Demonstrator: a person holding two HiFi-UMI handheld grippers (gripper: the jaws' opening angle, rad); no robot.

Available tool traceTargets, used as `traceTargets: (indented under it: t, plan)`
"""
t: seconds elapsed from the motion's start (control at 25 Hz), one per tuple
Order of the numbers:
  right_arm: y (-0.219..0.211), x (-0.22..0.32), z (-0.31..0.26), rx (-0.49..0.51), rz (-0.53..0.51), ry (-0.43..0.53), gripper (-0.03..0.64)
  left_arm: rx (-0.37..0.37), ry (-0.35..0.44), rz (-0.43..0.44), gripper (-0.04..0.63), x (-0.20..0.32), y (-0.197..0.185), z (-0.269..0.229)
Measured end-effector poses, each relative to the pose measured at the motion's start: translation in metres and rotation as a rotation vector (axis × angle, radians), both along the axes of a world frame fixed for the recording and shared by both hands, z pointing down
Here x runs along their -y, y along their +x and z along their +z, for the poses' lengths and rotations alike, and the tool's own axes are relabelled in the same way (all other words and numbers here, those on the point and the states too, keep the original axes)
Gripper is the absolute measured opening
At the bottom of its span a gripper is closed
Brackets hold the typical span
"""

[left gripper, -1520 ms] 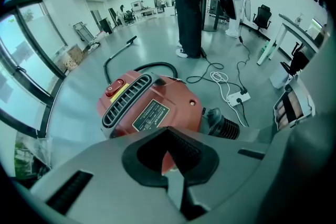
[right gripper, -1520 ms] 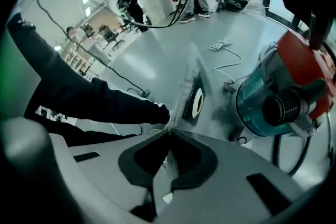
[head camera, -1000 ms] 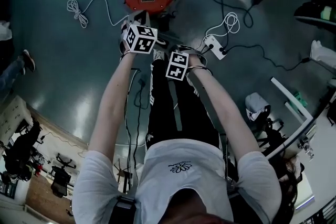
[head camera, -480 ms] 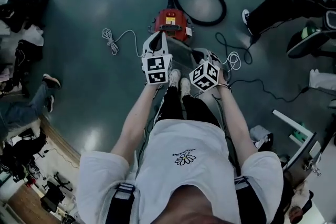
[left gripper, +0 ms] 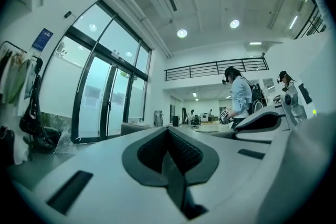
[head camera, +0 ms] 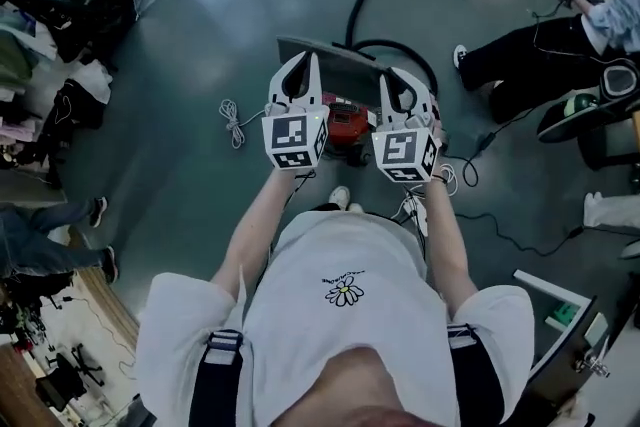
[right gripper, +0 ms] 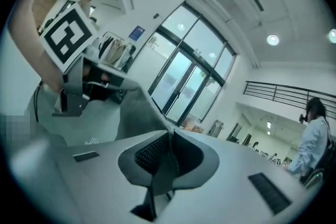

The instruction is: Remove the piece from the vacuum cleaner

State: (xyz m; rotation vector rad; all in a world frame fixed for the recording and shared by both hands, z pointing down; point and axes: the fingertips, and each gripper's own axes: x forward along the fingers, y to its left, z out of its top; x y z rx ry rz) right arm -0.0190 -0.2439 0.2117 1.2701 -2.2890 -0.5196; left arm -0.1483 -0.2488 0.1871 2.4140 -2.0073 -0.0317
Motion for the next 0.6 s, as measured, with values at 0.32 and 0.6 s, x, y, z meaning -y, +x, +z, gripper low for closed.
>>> traceTargets:
  t: [0.32, 0.6]
  plan:
    - [0.006, 0.015, -0.098, 0.469, 0.106, 0.129, 0.034, 0.017, 0.184, 0.010, 0.002, -0.005, -0.013, -0.073]
    - [0.005, 0.014, -0.107, 0.574, 0.133, 0.140, 0.034, 0.000, 0.207, -0.009, 0.002, -0.010, -0.018, -0.081]
